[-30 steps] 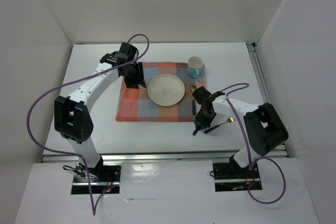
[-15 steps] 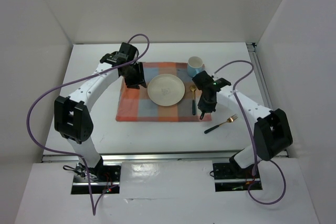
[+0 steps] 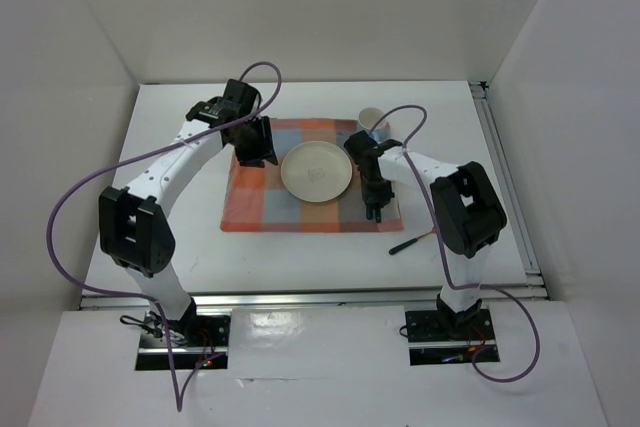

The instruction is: Set the dinner table for one person

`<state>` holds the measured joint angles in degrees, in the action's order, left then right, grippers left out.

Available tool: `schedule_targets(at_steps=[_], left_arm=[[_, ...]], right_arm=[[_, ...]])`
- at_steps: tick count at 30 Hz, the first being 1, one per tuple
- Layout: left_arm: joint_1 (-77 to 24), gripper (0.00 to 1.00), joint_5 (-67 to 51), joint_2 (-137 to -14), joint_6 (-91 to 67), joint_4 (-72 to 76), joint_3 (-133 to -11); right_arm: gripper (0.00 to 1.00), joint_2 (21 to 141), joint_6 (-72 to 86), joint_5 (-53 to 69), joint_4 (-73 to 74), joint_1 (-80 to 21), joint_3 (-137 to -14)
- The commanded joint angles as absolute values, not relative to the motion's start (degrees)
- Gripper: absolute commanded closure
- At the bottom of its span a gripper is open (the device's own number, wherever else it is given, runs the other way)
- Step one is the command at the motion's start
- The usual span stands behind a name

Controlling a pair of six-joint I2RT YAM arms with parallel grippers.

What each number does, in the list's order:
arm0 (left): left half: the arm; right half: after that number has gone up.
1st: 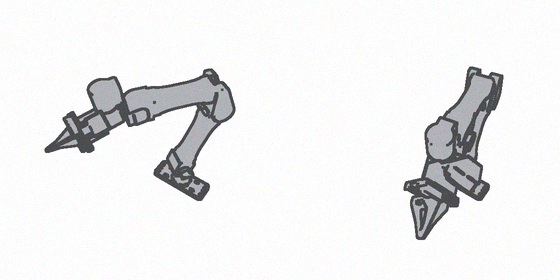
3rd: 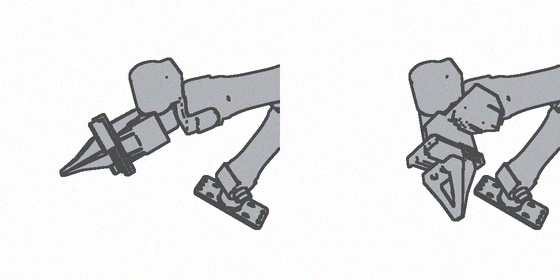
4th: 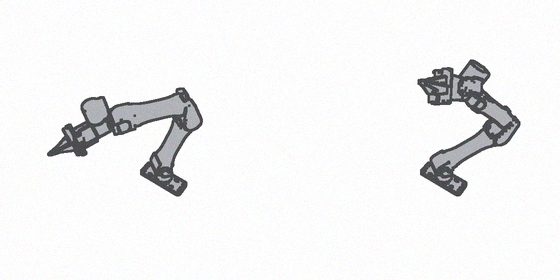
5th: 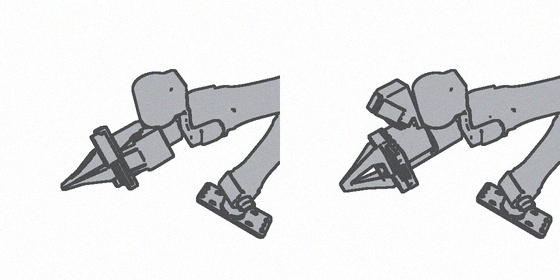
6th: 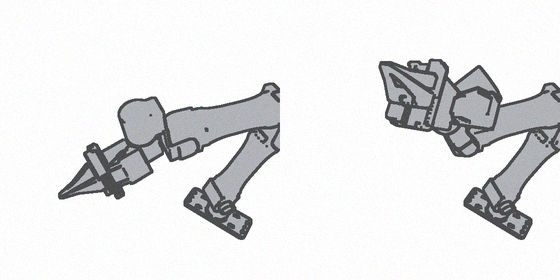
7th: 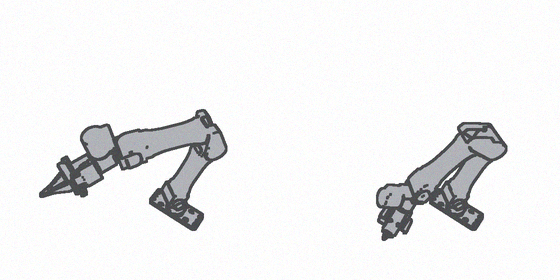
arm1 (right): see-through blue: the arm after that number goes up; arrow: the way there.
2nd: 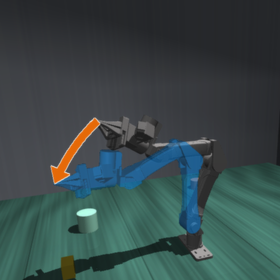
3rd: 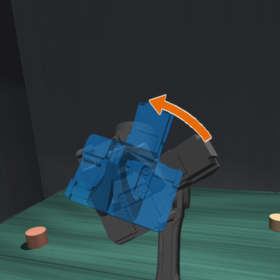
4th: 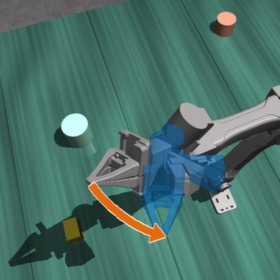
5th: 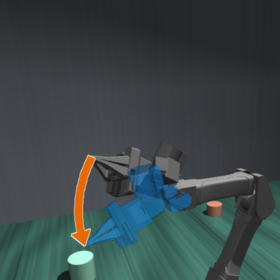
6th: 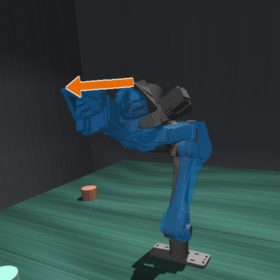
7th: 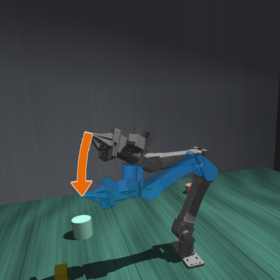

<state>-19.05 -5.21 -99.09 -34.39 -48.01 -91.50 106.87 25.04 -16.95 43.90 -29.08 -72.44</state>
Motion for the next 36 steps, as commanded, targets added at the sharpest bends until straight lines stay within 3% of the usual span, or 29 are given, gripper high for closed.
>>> schedule_targets(at_steps=[1,3,4,6,8,13,21,24,27,36], left_arm=[[-18.6,0.48,-5.7,-96.5,-33.0,-48.0,-91.4],[-18.6,0.48,-5.7,-96.5,-33.0,-48.0,-91.4],[-18.6,0.48,-5.7,-96.5,-33.0,-48.0,-91.4],[-18.6,0.48,-5.7,-96.5,-33.0,-48.0,-91.4],[-18.6,0.48,-5.7,-96.5,-33.0,-47.5,-90.8],[-18.6,0.48,-6.9,-97.0,-32.4,-47.5,-90.8],[-18.6,0.48,-7.9,-97.0,-32.4,-46.9,-91.3],[-18.6,0.48,-8.4,-97.0,-32.4,-46.9,-91.3],[-18.6,0.48,-8.4,-97.6,-32.4,-46.9,-90.8],[-18.6,0.48,-7.9,-96.5,-31.9,-47.5,-90.3]], right_arm=[[0.88,107.7,23.8,-18.5,41.8,-28.6,-75.5],[0.77,107.7,24.7,-19.0,41.8,-28.6,-76.0],[0.64,107.7,24.7,-19.0,41.8,-28.6,-76.0],[0.63,107.7,26.2,-19.6,41.8,-28.0,-76.0],[0.48,107.1,27.5,-19.6,43.0,-28.0,-76.0],[0.43,101.4,30.8,-21.0,44.2,-25.1,-74.2],[0.45,80.7,43.3,-10.5,45.7,-14.2,-54.1],[0.39,76.0,46.5,-6.6,44.1,-11.3,-47.1],[0.35,75.3,47.4,-2.3,41.8,-10.6,-43.2],[0.38,82.1,49.7,-1.5,38.1,-11.3,-41.1]])
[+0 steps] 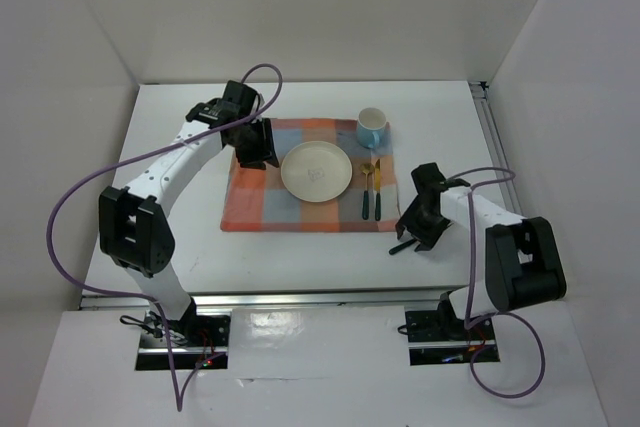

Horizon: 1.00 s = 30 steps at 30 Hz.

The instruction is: Set the dinner table for one person

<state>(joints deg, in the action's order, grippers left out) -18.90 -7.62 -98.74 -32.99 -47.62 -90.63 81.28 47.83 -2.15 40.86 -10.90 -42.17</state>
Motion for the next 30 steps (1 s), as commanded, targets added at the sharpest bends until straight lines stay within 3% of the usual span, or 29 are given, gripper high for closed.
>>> schedule_targets(at_steps=[1,5,7,9,10,12,17,21,25,30], left_arm=[[-18.6,0.48,-7.4,-96.5,-31.9,-47.5,-90.3],[-18.6,0.48,-7.4,-96.0,-31.9,-48.0,-91.0],[-18.6,0.48,-6.9,-96.0,-31.3,-48.5,-92.5],[-18.6,0.48,-6.9,-96.0,-30.7,-49.9,-94.6],[-18.6,0.48,-6.9,-96.0,-30.7,-50.4,-95.6],[-18.6,0.48,-6.2,-96.0,-29.3,-51.8,-99.5],[-18.6,0.48,-6.2,-94.9,-28.0,-56.8,-108.0],[-18.6,0.48,-7.6,-94.3,-28.6,-57.8,-113.8],[-18.6,0.48,-7.6,-91.9,-29.3,-58.4,-116.2],[-18.0,0.48,-6.9,-87.5,-31.3,-56.5,-114.4]], right_arm=[[0.39,82.6,50.4,-2.3,38.1,-11.8,-40.6],[0.46,83.2,51.6,-3.9,36.4,-11.8,-39.1],[0.55,83.2,52.1,-3.9,35.2,-11.8,-38.4],[0.73,83.2,52.8,-5.3,35.9,-11.8,-38.4],[0.88,81.6,52.8,-5.9,37.0,-11.8,-38.4],[1.00,79.9,53.3,-8.2,39.0,-11.8,-39.1],[1.00,73.6,53.9,-12.2,45.9,-16.0,-45.8],[1.00,75.6,51.3,-16.5,48.1,-24.7,-57.4],[1.00,85.8,44.3,-16.5,45.7,-35.7,-75.4],[1.00,104.5,37.7,-12.3,42.8,-42.1,-95.2]])
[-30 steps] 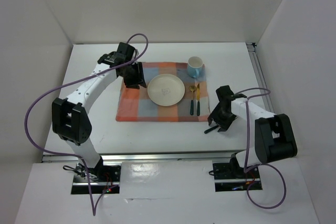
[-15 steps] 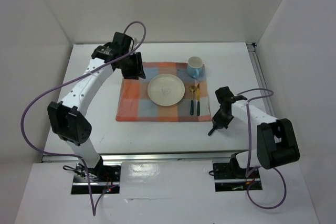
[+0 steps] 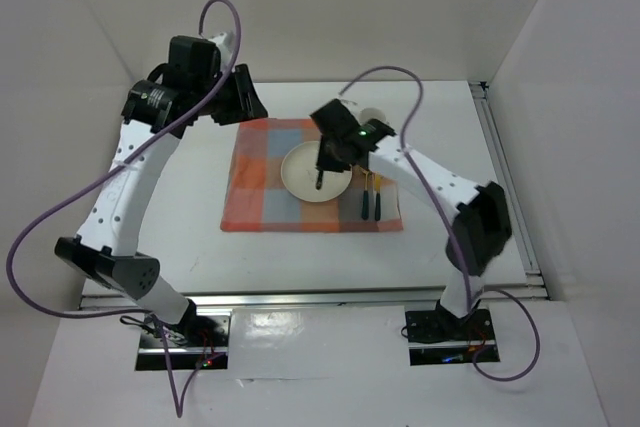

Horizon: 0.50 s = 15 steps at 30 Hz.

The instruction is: Set the dinner table for one person

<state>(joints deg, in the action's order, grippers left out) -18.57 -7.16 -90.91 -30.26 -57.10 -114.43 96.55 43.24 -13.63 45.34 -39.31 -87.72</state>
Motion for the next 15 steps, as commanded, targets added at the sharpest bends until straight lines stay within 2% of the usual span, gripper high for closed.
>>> schedule_targets(at_steps=[1,6,15], left_arm=[[-17.3,0.48,-6.2,-86.3,-32.2,-55.7,-113.4],[-16.3,0.47,-5.6,-78.9,-33.6,-50.1,-106.2],[-15.7,0.47,-6.9,-77.8,-34.1,-49.4,-103.1]], right_arm=[[1.00,106.8,36.2,-10.6,42.1,-42.8,-97.7],[1.00,120.2,34.4,-6.2,39.2,-45.5,-112.9],[1.00,137.2,35.0,0.0,37.0,-47.9,-130.5]])
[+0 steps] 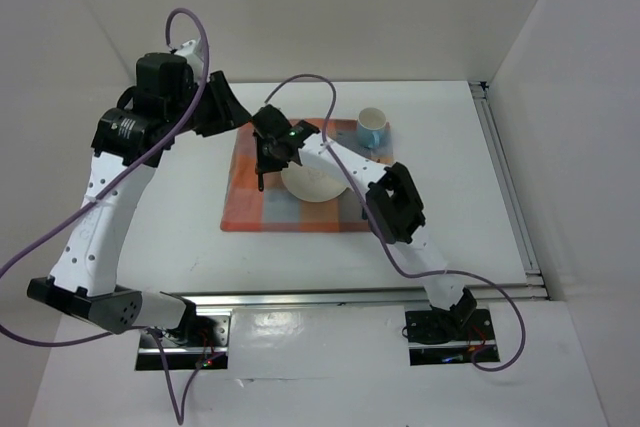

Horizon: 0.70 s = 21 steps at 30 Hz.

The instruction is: Set the dinner table for one person

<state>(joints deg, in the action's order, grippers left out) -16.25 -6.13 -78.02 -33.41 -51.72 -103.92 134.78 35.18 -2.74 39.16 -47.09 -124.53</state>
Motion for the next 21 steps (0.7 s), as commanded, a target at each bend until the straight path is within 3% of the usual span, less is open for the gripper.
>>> schedule_targets(at_steps=[1,8,10,11,12,13,21], left_arm=[[-15.7,0.47,-6.9,-77.8,-34.1,-49.4,-103.1],[-15.7,0.47,-6.9,-77.8,-33.6,-50.5,-102.5],[-15.2,0.47,-6.9,-77.8,-33.0,-51.2,-102.5],[-15.2,0.47,-6.9,-77.8,-33.0,-51.2,-102.5],[-15.2,0.47,-6.9,-77.8,-33.0,-51.2,-102.5],[-15.2,0.47,-6.9,-77.8,-33.0,-51.2,-102.0],[-14.6,0.47,-5.9,-77.8,-32.0,-52.3,-105.1]], right_arm=[[1.00,139.1,35.5,0.6,36.2,-47.9,-130.5],[0.98,143.3,40.7,2.7,33.3,-47.4,-130.5],[0.85,143.3,41.4,2.7,32.7,-47.4,-129.3],[0.62,142.7,41.9,2.7,32.0,-47.4,-129.3],[0.52,142.7,41.9,2.7,32.0,-47.4,-128.4],[0.48,141.9,41.9,2.2,32.0,-47.4,-127.5],[0.45,131.1,41.9,1.0,29.7,-47.4,-121.6]])
